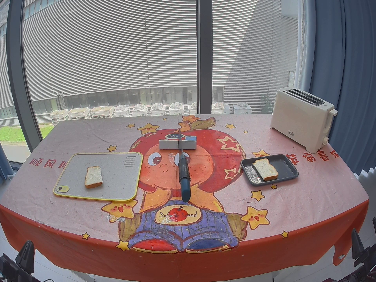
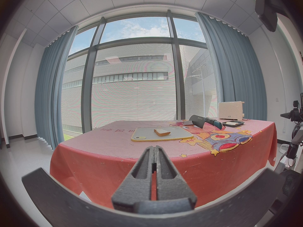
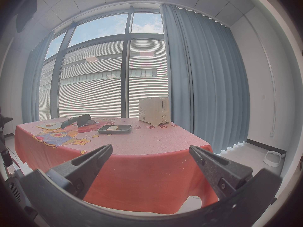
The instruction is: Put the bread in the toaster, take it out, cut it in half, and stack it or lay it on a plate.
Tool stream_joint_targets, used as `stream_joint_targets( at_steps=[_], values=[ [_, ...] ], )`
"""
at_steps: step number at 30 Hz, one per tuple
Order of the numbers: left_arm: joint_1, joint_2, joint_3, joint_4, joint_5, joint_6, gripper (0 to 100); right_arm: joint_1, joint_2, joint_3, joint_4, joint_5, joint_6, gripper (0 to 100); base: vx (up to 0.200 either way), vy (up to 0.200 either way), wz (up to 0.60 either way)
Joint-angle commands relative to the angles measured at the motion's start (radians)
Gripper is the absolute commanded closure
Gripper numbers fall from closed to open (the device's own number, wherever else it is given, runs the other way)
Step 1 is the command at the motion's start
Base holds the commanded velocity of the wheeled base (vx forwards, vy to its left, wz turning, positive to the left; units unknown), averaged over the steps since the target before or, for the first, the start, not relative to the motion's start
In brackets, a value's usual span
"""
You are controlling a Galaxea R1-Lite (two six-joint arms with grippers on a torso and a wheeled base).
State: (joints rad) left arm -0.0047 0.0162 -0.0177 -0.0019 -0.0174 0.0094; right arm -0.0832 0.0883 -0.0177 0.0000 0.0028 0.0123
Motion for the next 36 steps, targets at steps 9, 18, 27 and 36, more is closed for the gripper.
stream_joint_targets(
  at_steps=[9, 18, 27, 36],
  values=[
    [0.0, -0.016, 0.018, -0.003, 0.001, 0.001, 0, 0.0, 0.004, 0.016, 0.0, 0.0, 0.0, 0, 0.0, 0.0, 0.0],
    [0.0, -0.016, 0.018, -0.004, 0.001, -0.003, 0, 0.0, 0.002, 0.016, 0.0, 0.0, 0.0, 0, 0.0, 0.0, 0.0],
    [0.0, -0.016, 0.018, -0.007, 0.002, 0.0, 0, 0.0, 0.002, 0.016, 0.0, 0.0, 0.0, 0, 0.0, 0.0, 0.0],
    [0.0, -0.016, 0.018, -0.167, 0.004, 0.006, 0, 0.0, 0.002, 0.016, 0.0, 0.0, 0.0, 0, 0.0, 0.0, 0.0]
  ],
)
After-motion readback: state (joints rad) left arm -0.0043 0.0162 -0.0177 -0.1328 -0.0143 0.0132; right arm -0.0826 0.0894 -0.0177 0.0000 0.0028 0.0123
